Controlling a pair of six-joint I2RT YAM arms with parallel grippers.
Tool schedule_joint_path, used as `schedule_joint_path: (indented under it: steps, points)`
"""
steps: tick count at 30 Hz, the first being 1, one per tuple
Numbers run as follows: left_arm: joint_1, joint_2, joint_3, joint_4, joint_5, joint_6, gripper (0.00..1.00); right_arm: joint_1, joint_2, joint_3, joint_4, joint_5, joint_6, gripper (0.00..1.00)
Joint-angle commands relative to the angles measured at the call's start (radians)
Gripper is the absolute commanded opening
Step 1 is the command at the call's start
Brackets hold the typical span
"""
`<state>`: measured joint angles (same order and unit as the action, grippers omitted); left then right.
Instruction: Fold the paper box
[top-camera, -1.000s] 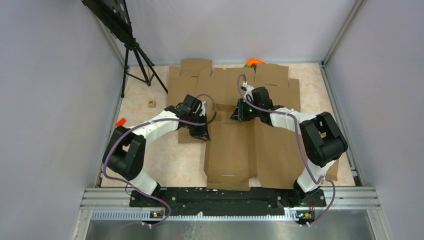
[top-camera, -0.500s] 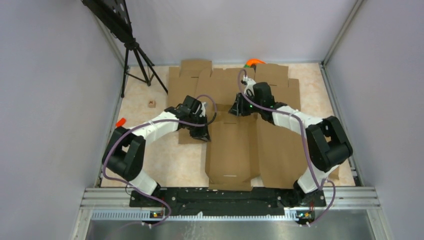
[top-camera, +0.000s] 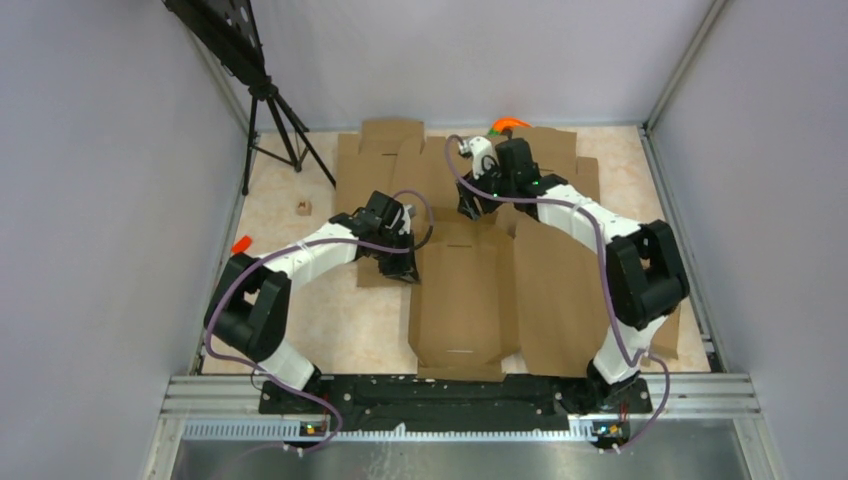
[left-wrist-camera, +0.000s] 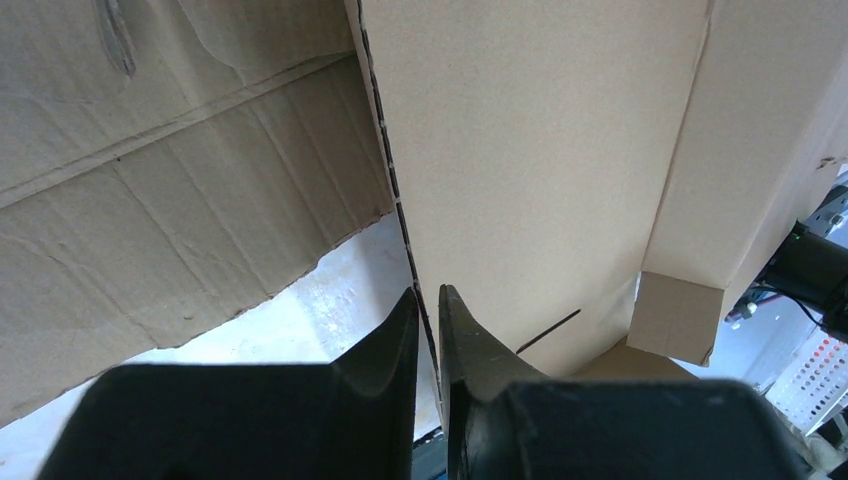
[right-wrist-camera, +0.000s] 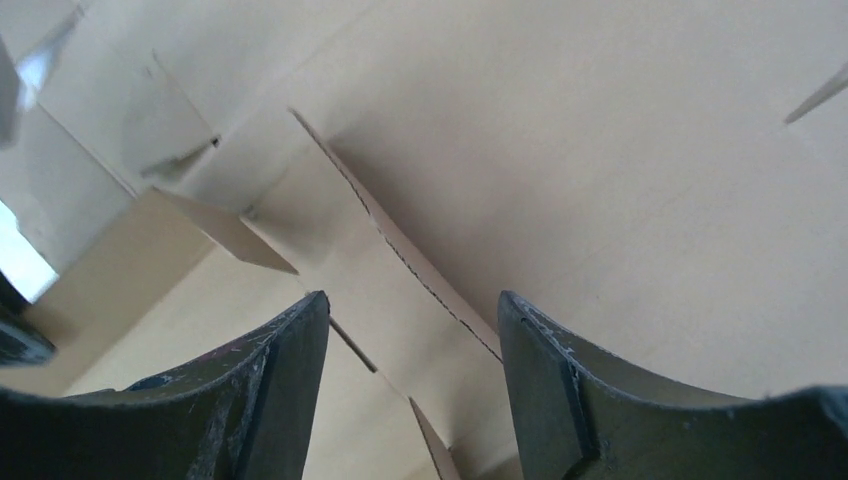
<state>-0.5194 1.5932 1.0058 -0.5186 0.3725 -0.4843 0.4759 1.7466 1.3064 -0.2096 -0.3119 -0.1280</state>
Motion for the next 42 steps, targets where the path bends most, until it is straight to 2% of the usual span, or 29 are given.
schedule_joint_path:
  steps: [1,6,11,13,19,21,25,31,42]
  points:
    - [-0.005,-0.031,0.038,-0.014,-0.008,0.019,0.13,0.012,0.082,0.082,-0.081,-0.082,-0.175,0.61]
    - [-0.006,-0.030,0.050,-0.031,-0.011,0.024,0.13,0.015,0.174,0.206,-0.169,-0.022,-0.175,0.51]
    - [-0.006,-0.033,0.066,-0.057,-0.026,0.024,0.14,0.029,0.190,0.217,-0.174,-0.010,-0.206,0.51]
    - [-0.006,-0.037,0.070,-0.064,-0.026,0.025,0.15,0.038,0.192,0.213,-0.170,0.001,-0.210,0.45]
    - [-0.010,-0.047,0.067,-0.067,-0.017,0.020,0.15,0.047,0.165,0.231,-0.190,-0.051,-0.185,0.07]
    - [-0.010,-0.044,0.068,-0.065,-0.014,0.018,0.14,0.048,0.134,0.214,-0.180,-0.050,-0.175,0.00]
    - [-0.013,-0.041,0.062,-0.046,-0.002,0.013,0.00,0.047,0.063,0.150,-0.150,-0.048,-0.153,0.00]
    - [-0.021,-0.026,0.057,-0.021,0.011,-0.002,0.00,0.047,-0.029,0.051,-0.091,-0.127,-0.089,0.00]
    - [-0.024,-0.029,0.041,0.005,-0.002,-0.020,0.00,0.049,-0.139,-0.071,-0.088,-0.202,-0.006,0.00]
